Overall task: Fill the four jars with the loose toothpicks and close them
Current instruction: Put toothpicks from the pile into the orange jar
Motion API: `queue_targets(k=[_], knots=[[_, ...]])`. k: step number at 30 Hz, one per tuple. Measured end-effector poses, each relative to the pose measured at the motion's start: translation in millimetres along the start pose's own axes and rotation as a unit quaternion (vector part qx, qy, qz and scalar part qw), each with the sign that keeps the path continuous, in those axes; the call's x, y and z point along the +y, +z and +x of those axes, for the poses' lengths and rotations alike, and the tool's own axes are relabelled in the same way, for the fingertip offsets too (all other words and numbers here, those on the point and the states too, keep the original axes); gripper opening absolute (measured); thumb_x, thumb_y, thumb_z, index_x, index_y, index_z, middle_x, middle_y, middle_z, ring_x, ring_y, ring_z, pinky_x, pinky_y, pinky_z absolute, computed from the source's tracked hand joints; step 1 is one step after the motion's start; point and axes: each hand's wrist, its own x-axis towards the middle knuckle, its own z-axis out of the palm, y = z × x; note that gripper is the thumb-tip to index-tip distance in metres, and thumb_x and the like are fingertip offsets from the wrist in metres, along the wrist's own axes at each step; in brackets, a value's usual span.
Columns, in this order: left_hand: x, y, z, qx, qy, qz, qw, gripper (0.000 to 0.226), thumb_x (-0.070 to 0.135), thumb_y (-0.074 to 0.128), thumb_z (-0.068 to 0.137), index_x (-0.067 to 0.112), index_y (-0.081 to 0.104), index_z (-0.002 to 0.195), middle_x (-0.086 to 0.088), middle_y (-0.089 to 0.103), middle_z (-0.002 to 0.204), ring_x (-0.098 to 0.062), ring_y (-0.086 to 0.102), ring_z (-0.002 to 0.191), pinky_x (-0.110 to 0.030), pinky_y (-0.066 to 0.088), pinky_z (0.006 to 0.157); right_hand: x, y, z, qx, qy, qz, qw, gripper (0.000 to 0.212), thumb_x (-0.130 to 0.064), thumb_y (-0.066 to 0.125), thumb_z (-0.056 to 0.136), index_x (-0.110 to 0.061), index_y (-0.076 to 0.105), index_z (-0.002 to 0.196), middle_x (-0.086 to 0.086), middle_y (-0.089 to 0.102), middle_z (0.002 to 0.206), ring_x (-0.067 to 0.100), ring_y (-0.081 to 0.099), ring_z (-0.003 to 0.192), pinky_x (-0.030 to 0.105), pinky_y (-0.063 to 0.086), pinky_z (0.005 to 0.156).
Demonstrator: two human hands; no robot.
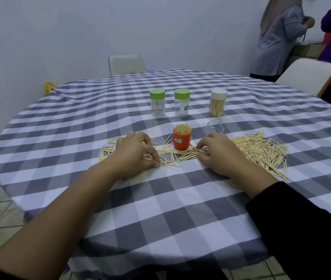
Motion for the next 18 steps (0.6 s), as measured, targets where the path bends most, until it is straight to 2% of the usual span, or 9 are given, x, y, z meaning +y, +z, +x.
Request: queue_targets(k=[2,4,6,7,8,10,15,18], knots=[[1,3,6,0.015,-0.002,0.015,1.0,0.017,0.048,0.065,0.082,0.041,0.069,0.098,0.013,0.043,0.113,-0.013,0.034,0.118,-0.033,0.024,0.096,-2,-2,1,-0.025,-0.001,-0.006,1.0,0.042,-0.034,0.053,0.093,-0.022,0.049,0.133,0.002,0.044,0.137,0.02,0.038,0.127,0.036,0.033,0.105],[2,4,14,0.016,0.014,0.039,0.999,0.027,0.047,0.061,0.086,0.038,0.065,0.111,0.009,0.045,0.13,-0.015,0.034,0.126,-0.034,0.025,0.102,-5,-4,5,-0.058,-0.007,-0.02,0.998,0.051,-0.032,0.05,0.094,-0.019,0.038,0.142,0.003,0.039,0.144,0.021,0.034,0.132,0.037,0.031,0.108],[3,5,22,-0.018,0.026,0.067,0.997,0.041,0.043,0.055,0.092,0.03,0.052,0.131,0.004,0.041,0.145,-0.018,0.036,0.132,-0.036,0.027,0.108,-8,-6,10,-0.095,-0.006,-0.026,0.995,0.056,-0.028,0.047,0.093,-0.016,0.03,0.146,0.005,0.035,0.147,0.022,0.032,0.134,0.038,0.031,0.11],[4,5,26,-0.046,0.021,0.076,0.996,0.045,0.04,0.051,0.095,0.025,0.046,0.137,0.001,0.043,0.145,-0.021,0.04,0.131,-0.036,0.031,0.108,-9,-6,12,-0.115,0.001,-0.021,0.993,0.058,-0.026,0.045,0.093,-0.014,0.027,0.147,0.006,0.033,0.149,0.023,0.032,0.135,0.038,0.032,0.11],[5,6,28,-0.069,0.014,0.083,0.994,0.044,0.037,0.046,0.097,0.021,0.044,0.138,-0.004,0.049,0.141,-0.024,0.046,0.126,-0.037,0.036,0.105,-10,-5,14,-0.131,0.008,-0.014,0.991,0.057,-0.025,0.044,0.094,-0.013,0.027,0.147,0.007,0.033,0.149,0.024,0.032,0.134,0.038,0.032,0.11],[7,11,31,-0.082,0.007,0.086,0.993,0.035,0.03,0.039,0.099,0.016,0.05,0.129,-0.008,0.06,0.126,-0.027,0.055,0.113,-0.039,0.044,0.096,-11,0,15,-0.137,0.008,-0.013,0.99,0.049,-0.023,0.04,0.095,-0.012,0.034,0.143,0.008,0.037,0.145,0.024,0.036,0.13,0.037,0.036,0.107],[2,26,29,0.008,0.021,0.104,0.994,0.028,0.02,0.041,0.096,0.02,0.061,0.114,-0.001,0.066,0.113,-0.023,0.06,0.103,-0.038,0.051,0.085,-8,10,13,-0.077,-0.016,-0.049,0.996,0.04,-0.012,0.038,0.096,-0.015,0.046,0.135,0.008,0.045,0.129,0.022,0.04,0.12,0.036,0.041,0.099],[6,26,27,0.014,0.009,0.11,0.994,0.038,0.011,0.045,0.09,0.024,0.058,0.124,0.002,0.062,0.118,-0.021,0.057,0.109,-0.036,0.049,0.089,-10,11,11,-0.057,-0.016,-0.072,0.996,0.037,-0.008,0.042,0.094,-0.012,0.05,0.13,0.009,0.046,0.122,0.023,0.043,0.114,0.034,0.043,0.093]])
